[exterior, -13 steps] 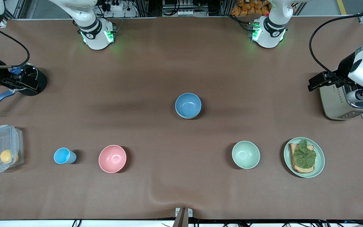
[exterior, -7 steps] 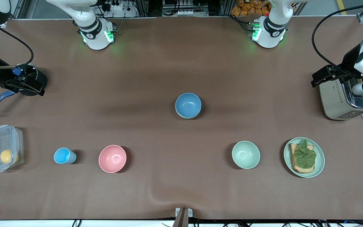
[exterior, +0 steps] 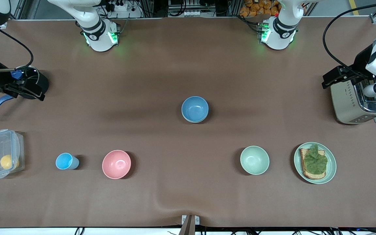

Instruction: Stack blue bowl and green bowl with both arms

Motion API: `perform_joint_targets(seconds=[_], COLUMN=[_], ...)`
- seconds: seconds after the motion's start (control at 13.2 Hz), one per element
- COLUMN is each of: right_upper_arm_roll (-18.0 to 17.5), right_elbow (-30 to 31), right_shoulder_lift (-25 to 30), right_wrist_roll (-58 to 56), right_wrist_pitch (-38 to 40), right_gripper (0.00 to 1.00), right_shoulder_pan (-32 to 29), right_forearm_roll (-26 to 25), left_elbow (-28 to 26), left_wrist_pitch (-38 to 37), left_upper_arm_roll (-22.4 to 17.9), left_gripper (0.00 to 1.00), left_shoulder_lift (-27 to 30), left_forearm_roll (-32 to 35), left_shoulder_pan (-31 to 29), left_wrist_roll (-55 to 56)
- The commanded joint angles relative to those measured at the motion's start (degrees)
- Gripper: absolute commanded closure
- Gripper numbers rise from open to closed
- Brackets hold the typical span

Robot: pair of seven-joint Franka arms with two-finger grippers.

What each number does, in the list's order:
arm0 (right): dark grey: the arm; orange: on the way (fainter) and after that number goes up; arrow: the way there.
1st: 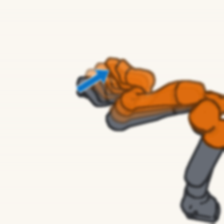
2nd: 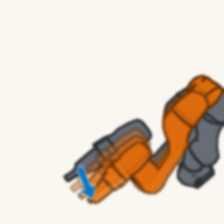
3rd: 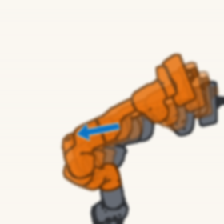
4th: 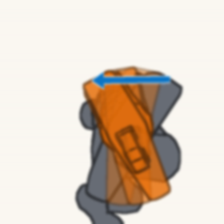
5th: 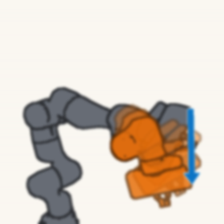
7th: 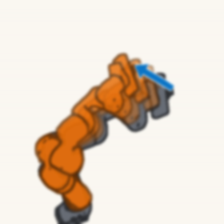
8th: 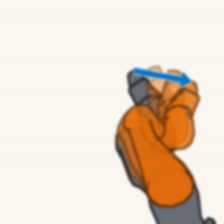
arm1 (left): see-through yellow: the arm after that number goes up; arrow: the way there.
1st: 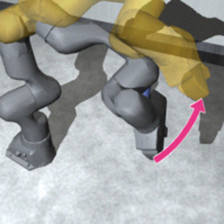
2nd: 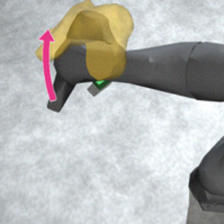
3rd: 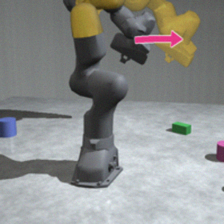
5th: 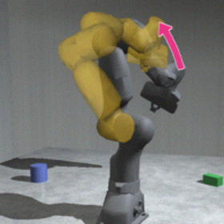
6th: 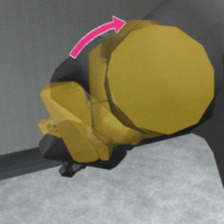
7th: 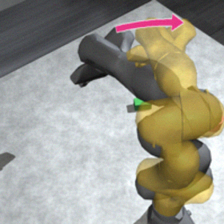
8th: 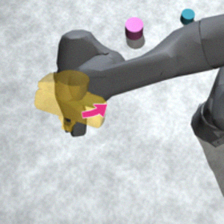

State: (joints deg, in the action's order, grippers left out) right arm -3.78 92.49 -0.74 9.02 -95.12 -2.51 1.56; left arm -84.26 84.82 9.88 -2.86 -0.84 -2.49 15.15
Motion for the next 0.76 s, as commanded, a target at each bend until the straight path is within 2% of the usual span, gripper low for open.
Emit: perform_joint_targets(seconds=[0.0, 0.68], right_upper_arm_roll=[1.41, 2.20], right_elbow=[1.02, 1.03], right_shoulder_lift=[1.35, 1.44], right_wrist_roll=[0.83, 0.83], right_wrist_pitch=[-0.33, -0.42], right_gripper=[0.00, 0.00], right_shoulder_pan=[1.63, 2.77], right_forearm_roll=[0.38, 0.37], left_elbow=[-1.43, -1.43], left_wrist_pitch=[-0.44, -0.44], left_upper_arm_roll=[-0.56, -0.48], left_gripper=[0.00, 0.00], left_shoulder_lift=[1.81, 1.81], left_forearm_roll=[0.84, 1.20], left_shoulder_pan=[0.56, 1.35], left_wrist_roll=[-1.88, -6.01])
